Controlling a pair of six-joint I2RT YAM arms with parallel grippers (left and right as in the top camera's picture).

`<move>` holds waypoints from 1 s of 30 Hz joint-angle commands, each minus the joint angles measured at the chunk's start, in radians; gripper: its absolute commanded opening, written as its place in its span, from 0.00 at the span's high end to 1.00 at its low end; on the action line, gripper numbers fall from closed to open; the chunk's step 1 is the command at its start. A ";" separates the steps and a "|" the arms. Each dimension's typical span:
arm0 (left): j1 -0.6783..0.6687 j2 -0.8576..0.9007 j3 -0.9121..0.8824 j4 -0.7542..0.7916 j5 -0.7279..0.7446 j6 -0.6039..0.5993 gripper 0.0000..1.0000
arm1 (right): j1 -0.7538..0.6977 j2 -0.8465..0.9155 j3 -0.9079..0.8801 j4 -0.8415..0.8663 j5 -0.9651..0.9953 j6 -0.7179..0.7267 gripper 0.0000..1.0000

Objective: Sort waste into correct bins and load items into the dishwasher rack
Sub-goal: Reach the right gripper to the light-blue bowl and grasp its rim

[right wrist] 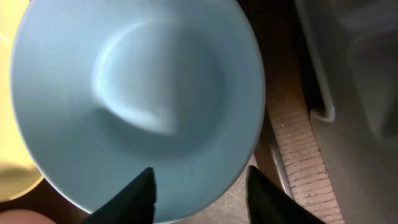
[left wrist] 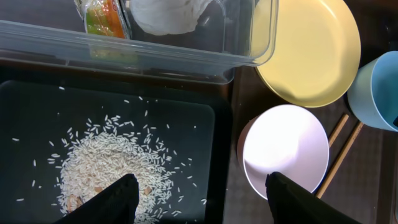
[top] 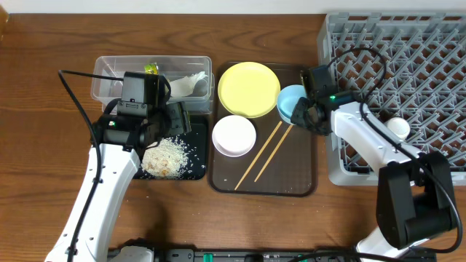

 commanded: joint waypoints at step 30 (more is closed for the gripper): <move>0.003 -0.002 0.009 -0.005 -0.013 0.013 0.31 | -0.013 -0.103 0.039 0.002 0.088 -0.192 0.99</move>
